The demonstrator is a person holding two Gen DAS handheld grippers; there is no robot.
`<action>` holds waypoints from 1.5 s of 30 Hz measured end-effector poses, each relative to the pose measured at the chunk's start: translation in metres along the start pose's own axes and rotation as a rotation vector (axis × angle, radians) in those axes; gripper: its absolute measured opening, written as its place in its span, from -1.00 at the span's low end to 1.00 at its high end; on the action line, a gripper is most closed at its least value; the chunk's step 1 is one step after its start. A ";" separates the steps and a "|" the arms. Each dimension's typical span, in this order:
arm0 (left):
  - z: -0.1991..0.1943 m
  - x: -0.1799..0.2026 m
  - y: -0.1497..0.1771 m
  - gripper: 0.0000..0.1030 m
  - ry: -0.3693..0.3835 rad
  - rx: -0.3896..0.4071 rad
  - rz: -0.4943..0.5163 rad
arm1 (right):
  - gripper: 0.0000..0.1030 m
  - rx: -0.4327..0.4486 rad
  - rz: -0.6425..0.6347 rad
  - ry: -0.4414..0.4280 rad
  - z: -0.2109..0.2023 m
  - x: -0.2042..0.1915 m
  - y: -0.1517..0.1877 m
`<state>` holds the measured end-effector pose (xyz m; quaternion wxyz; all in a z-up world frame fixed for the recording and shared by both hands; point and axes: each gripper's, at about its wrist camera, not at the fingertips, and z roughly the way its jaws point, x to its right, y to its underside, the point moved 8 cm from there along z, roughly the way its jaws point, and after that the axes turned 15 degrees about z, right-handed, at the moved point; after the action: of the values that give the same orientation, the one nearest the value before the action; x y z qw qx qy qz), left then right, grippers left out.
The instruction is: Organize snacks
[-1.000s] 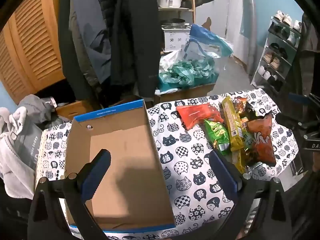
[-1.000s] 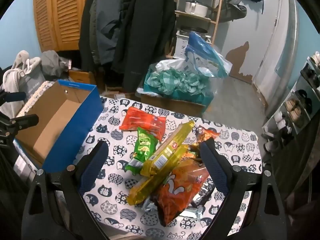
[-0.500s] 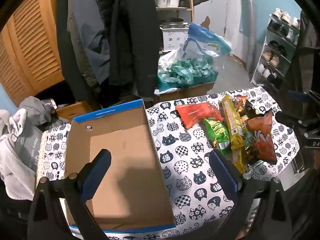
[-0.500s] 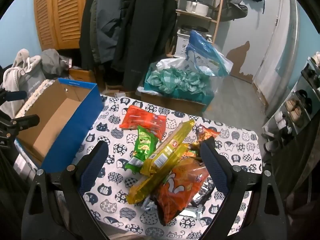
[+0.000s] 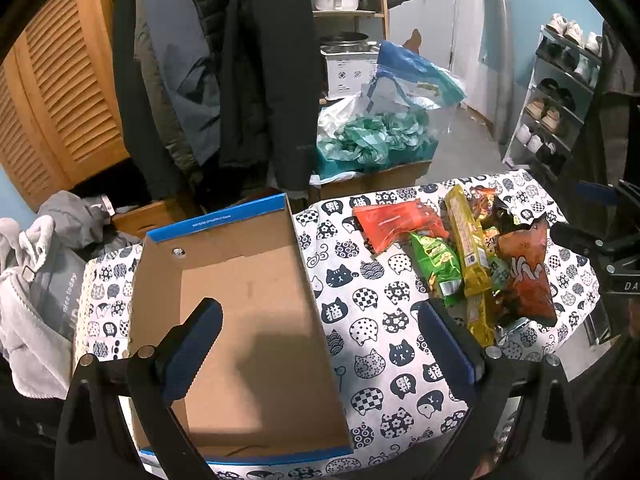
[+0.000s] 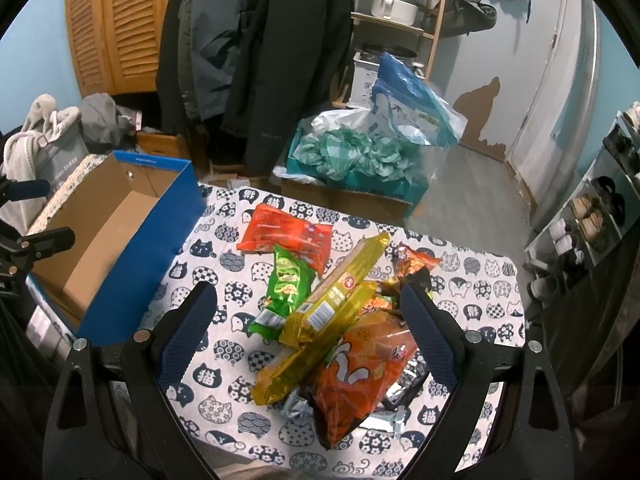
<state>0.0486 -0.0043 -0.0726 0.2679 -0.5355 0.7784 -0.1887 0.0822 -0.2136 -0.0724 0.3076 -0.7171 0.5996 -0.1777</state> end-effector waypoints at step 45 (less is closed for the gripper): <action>0.004 -0.002 0.007 0.93 0.002 -0.016 -0.009 | 0.77 -0.018 0.003 0.017 0.007 0.007 0.011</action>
<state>0.0464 0.0006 -0.0795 0.2620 -0.5410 0.7777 -0.1841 0.0796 -0.2202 -0.0858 0.2965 -0.7175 0.6047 -0.1779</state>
